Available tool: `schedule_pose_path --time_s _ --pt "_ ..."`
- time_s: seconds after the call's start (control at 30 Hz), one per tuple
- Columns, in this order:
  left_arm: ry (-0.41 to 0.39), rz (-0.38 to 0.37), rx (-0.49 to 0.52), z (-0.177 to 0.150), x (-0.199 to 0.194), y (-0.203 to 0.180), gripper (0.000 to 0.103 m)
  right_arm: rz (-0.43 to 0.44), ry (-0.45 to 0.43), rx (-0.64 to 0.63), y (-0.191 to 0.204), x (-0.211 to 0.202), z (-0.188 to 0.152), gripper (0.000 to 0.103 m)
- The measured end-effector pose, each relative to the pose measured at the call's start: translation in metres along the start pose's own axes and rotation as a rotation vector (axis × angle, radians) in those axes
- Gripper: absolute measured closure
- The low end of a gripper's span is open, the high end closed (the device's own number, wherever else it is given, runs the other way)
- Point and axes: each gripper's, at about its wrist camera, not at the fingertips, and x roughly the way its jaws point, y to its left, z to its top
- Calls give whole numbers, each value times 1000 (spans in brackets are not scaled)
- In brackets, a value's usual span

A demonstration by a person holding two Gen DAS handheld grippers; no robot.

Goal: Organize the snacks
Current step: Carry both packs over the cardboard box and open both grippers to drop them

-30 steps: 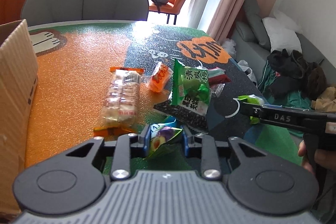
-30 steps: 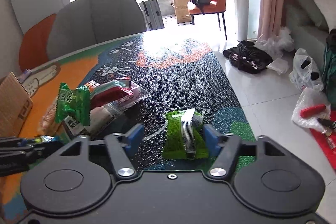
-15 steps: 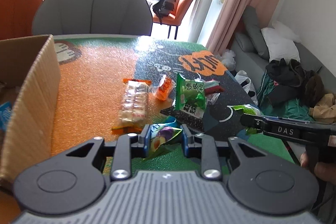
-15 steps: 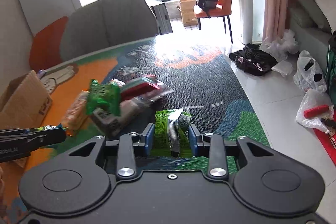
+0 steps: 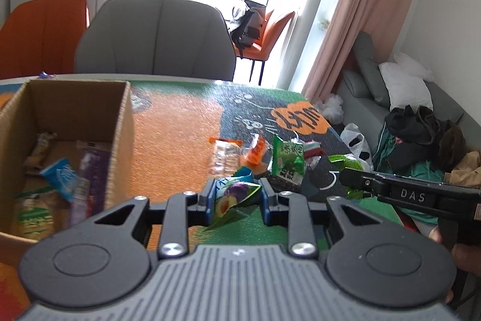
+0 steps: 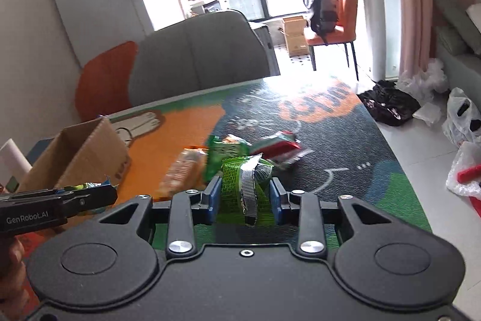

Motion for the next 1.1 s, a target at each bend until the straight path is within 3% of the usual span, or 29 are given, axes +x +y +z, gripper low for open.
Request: schedule_pose_path --time_s 0.6,1.1 --pt "-76 47 -31 14 -54 48 75 88 -11 -87 77 -7 13 71" --pt "-87 126 -111 18 -63 106 75 161 -1 -158 133 12 20 71"
